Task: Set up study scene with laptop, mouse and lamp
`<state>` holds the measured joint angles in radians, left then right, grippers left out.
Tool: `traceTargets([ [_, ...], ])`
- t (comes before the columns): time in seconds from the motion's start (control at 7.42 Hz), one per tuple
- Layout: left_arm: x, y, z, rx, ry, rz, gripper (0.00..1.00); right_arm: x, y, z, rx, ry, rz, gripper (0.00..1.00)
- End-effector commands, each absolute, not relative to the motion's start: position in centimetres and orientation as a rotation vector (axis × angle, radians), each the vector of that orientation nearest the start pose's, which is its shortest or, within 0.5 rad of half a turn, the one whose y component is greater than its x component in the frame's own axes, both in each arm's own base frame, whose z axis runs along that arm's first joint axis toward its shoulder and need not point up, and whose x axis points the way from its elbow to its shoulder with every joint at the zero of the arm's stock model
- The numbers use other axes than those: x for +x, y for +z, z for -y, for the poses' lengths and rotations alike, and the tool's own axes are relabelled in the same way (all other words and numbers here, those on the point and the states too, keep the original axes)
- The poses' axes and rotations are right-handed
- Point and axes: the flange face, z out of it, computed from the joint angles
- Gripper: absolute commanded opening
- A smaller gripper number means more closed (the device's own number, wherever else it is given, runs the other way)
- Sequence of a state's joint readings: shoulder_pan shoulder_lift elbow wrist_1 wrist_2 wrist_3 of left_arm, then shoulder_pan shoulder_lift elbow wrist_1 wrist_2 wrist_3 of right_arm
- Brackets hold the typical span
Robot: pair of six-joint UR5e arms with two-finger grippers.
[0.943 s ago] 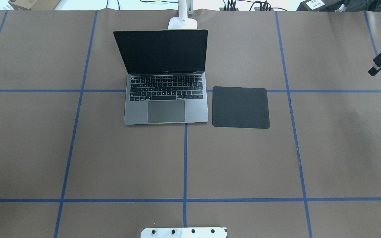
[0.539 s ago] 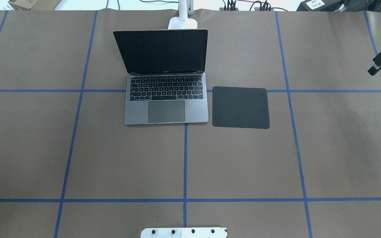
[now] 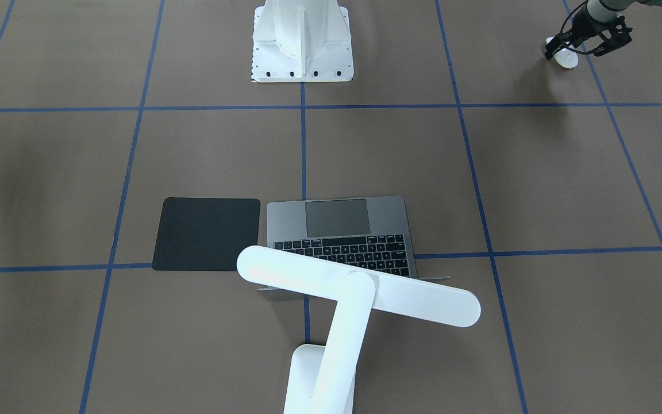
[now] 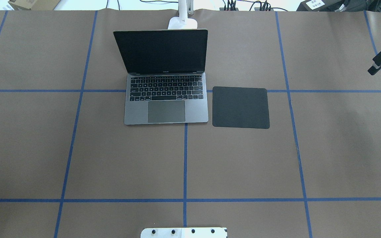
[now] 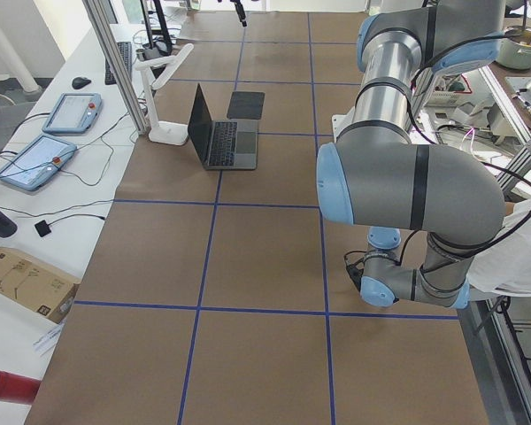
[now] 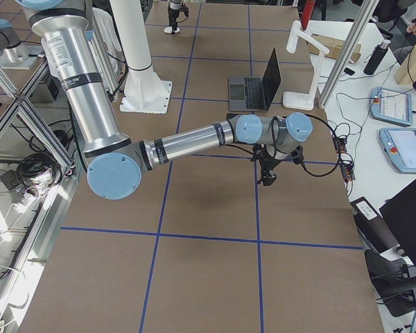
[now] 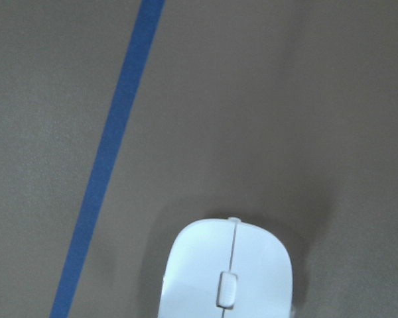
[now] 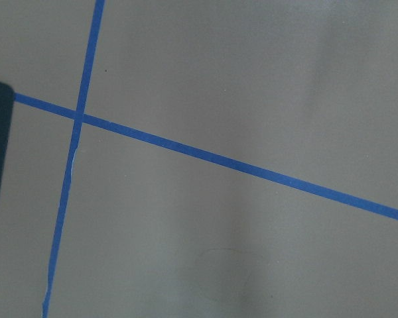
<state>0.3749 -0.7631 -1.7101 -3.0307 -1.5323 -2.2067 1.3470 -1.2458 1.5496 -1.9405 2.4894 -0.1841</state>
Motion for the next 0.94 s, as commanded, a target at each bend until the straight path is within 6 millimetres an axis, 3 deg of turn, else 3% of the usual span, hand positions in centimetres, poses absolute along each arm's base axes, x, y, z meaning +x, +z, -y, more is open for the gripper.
traceTargets([
  [0.0,18.1,69.8,7.6,-0.364,-0.261,-0.729,0.65,-8.0,51.1,60.0,-0.072,-0.349,0.919,0.99],
  [0.13,17.6,69.8,7.8,-0.363,-0.261,-0.726,0.37,-8.1,50.6,60.0,-0.071,-0.336,0.919,0.99],
  [0.27,16.5,69.4,8.2,-0.374,-0.26,-0.744,0.18,-8.1,50.6,59.8,-0.074,-0.33,0.92,0.99],
  [0.54,15.9,68.4,8.5,-0.402,-0.263,-0.797,0.13,-8.1,50.6,59.8,-0.075,-0.329,0.92,0.99],
  [0.81,16.9,66.1,8.2,-0.427,-0.27,-0.85,0.14,-8.4,50.9,59.8,-0.085,-0.329,0.917,0.99],
])
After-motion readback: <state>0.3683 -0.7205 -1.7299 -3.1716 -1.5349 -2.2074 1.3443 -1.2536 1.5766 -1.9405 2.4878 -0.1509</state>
